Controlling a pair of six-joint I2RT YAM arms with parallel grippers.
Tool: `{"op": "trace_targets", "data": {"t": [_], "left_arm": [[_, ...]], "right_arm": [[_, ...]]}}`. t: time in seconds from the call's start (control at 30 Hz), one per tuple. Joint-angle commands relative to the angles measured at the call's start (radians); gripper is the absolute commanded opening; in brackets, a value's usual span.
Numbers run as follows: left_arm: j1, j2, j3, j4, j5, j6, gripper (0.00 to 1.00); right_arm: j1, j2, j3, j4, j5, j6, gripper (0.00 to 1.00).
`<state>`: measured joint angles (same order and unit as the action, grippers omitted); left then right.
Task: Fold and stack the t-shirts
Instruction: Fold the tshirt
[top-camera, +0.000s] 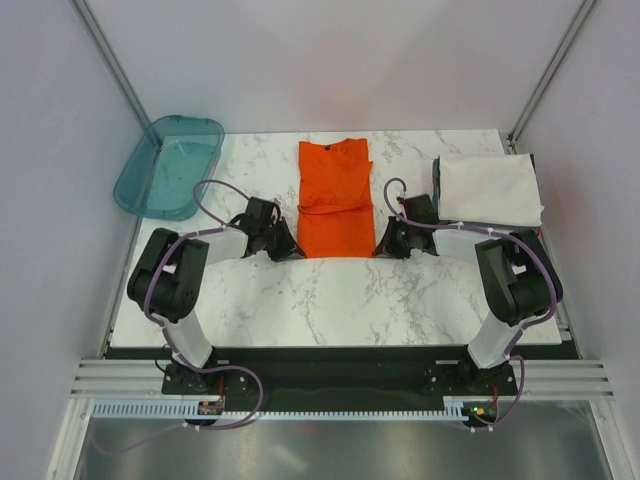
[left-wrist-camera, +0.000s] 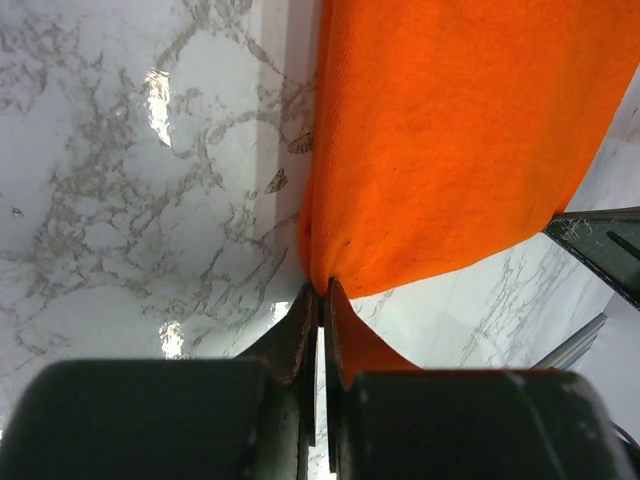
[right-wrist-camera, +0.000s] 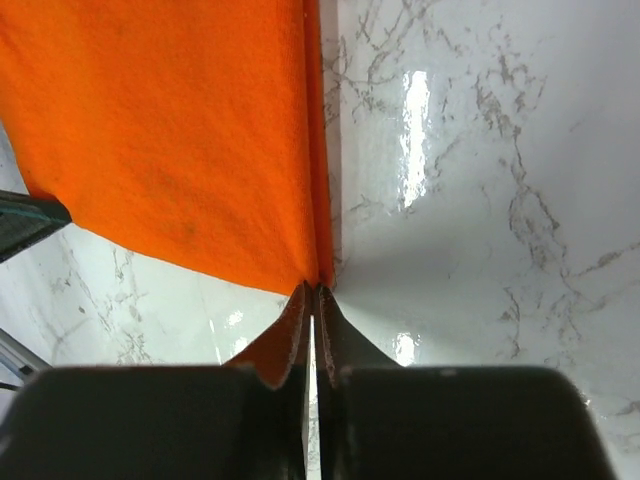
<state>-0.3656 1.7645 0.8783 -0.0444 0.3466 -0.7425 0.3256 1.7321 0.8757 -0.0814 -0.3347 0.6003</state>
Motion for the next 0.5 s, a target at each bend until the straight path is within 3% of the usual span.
{"op": "trace_targets", "data": {"t": [0.0,0.2,0.47], "left_arm": [[-0.004,-0.014,0.008,0.017,-0.004,0.008,0.02],[-0.004,-0.117,-0.006,-0.028,-0.032,0.023,0.02],[-0.004,-0.267,0.094,-0.173,-0.029,0.043,0.02]], "right_arm": [[0.006,-0.002,0.002,0.025,-0.029,-0.004,0.01],[0.003,-0.080,0.003,-0.007,-0.035,-0.002,0.00],[-0.002,-0.231,0.115,-0.135,-0.055,0.003,0.00]]}}
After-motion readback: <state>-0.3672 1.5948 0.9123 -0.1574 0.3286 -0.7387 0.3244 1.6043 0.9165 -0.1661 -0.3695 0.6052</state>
